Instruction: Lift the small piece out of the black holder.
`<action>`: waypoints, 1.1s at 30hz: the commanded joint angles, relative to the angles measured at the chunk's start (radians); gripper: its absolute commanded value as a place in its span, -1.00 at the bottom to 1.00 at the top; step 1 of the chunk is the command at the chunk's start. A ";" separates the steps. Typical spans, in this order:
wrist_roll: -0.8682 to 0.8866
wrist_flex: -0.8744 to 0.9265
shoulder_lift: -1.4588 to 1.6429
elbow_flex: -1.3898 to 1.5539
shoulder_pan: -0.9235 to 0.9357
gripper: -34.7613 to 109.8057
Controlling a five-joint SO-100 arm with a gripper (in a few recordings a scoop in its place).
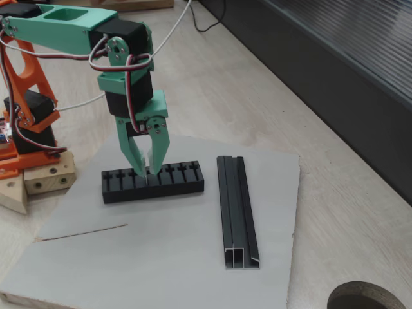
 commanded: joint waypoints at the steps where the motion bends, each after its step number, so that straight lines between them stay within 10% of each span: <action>1: 0.009 0.021 0.035 -0.011 -0.014 -0.32; 33: 0.009 0.095 0.014 0.002 -0.011 0.07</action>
